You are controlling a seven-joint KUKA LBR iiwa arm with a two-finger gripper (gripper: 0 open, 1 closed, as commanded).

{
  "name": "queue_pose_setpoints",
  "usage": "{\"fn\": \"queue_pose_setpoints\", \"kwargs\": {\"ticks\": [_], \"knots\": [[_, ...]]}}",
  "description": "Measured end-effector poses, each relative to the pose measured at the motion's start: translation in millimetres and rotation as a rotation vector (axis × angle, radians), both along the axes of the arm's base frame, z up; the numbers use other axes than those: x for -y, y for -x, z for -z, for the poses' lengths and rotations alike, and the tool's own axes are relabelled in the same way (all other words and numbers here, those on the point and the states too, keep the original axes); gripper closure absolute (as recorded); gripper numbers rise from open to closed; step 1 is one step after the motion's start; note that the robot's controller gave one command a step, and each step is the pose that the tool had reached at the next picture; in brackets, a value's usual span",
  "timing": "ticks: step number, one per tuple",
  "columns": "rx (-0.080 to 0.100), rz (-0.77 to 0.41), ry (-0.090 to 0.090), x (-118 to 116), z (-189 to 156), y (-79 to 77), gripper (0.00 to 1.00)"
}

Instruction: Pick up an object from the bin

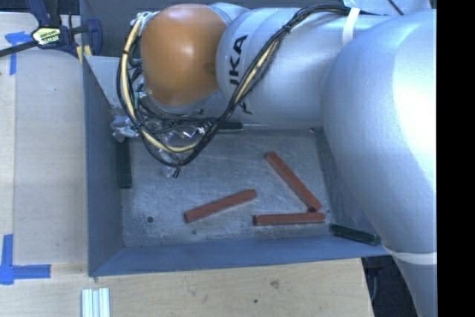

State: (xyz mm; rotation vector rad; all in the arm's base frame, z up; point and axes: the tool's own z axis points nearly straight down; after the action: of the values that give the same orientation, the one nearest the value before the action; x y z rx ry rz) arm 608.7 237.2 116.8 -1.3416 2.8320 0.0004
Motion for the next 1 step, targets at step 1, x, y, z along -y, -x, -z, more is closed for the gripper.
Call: {"fn": "queue_pose_setpoints", "kwargs": {"ticks": [1], "knots": [[-0.008,-0.705,0.006,48.6,47.7,-11.7,0.00]]}}
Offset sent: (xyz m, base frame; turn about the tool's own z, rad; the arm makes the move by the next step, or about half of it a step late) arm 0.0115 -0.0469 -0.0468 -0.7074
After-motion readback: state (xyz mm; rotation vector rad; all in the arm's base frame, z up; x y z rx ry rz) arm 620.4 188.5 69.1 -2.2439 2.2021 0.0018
